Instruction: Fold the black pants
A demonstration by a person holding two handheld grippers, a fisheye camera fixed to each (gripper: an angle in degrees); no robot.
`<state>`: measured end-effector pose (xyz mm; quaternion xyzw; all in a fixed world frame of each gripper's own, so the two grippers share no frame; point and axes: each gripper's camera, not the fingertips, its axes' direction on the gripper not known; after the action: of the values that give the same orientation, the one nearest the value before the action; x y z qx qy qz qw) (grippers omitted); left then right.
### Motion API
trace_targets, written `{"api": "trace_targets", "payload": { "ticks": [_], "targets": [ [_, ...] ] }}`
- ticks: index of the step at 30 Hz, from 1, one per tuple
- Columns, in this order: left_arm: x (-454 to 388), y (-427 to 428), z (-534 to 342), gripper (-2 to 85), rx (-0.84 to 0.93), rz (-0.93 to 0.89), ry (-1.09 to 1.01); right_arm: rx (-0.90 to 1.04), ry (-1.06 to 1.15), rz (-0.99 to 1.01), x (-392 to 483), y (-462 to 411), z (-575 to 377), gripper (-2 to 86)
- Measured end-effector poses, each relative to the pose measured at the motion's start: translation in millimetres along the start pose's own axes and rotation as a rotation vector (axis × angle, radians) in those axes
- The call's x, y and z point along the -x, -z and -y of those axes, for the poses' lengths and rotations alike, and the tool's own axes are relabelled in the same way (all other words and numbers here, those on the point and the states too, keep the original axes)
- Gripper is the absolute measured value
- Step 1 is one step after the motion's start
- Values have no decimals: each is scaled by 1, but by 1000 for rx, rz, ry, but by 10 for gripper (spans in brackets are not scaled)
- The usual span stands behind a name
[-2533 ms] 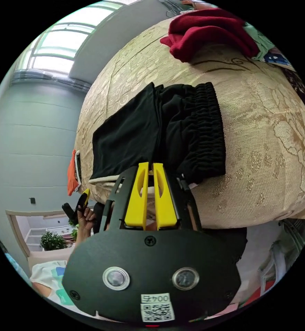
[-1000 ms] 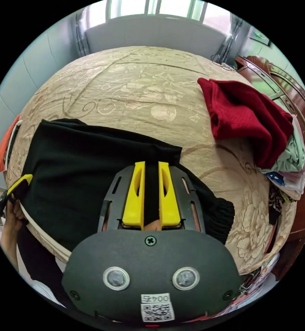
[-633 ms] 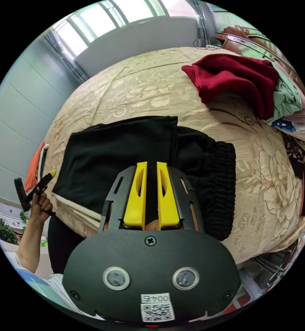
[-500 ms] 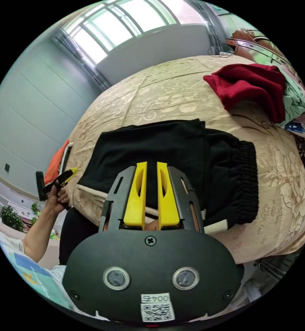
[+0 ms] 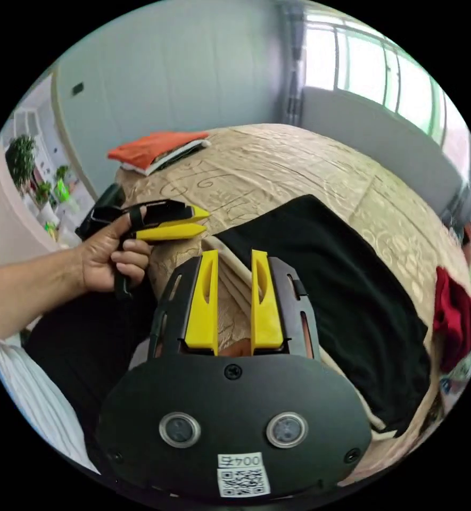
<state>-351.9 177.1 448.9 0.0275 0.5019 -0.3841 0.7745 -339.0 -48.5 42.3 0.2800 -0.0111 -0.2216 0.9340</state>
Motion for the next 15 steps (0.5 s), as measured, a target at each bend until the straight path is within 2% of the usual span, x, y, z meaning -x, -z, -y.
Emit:
{"api": "trace_targets", "payload": {
  "ticks": [5, 8, 15],
  "targets": [
    [1, 12, 6, 104, 35, -6, -9, 134, 189, -78, 29, -40, 37, 102],
    [2, 15, 9, 116, 67, -19, -21, 152, 89, -96, 13, -47, 51, 53],
    [2, 7, 9, 134, 122, -51, -26, 62, -303, 203, -58, -31, 77, 39]
  ]
}}
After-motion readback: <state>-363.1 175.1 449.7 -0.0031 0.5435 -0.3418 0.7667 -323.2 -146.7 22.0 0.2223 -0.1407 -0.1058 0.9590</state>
